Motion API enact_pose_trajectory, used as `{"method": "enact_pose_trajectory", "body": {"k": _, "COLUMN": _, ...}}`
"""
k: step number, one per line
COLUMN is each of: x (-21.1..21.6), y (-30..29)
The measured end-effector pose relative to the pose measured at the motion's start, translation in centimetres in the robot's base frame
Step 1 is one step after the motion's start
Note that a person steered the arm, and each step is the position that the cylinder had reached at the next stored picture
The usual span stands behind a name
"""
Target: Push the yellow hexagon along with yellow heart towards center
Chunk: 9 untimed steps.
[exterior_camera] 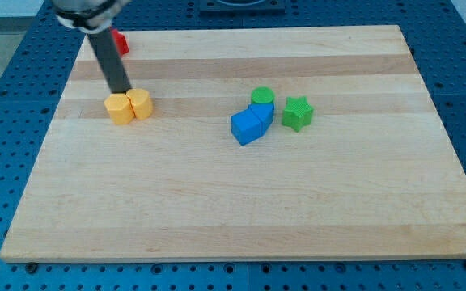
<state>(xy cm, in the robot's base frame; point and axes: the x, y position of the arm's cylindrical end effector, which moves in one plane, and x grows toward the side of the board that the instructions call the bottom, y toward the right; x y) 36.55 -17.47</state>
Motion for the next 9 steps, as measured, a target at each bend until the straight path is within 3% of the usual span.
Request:
{"method": "enact_pose_trajectory", "body": {"k": 1, "x": 0.2, "y": 6.2}}
{"method": "enact_pose_trajectory", "body": {"k": 2, "x": 0.2, "y": 8.3}}
{"method": "enact_pose_trajectory", "body": {"k": 4, "x": -4.3, "y": -2.9}}
{"method": "enact_pose_trajectory", "body": {"k": 5, "x": -1.1, "y": -9.2}}
{"method": "enact_pose_trajectory", "body": {"k": 6, "x": 3.0, "y": -10.5}}
{"method": "enact_pose_trajectory", "body": {"k": 9, "x": 3.4, "y": 8.5}}
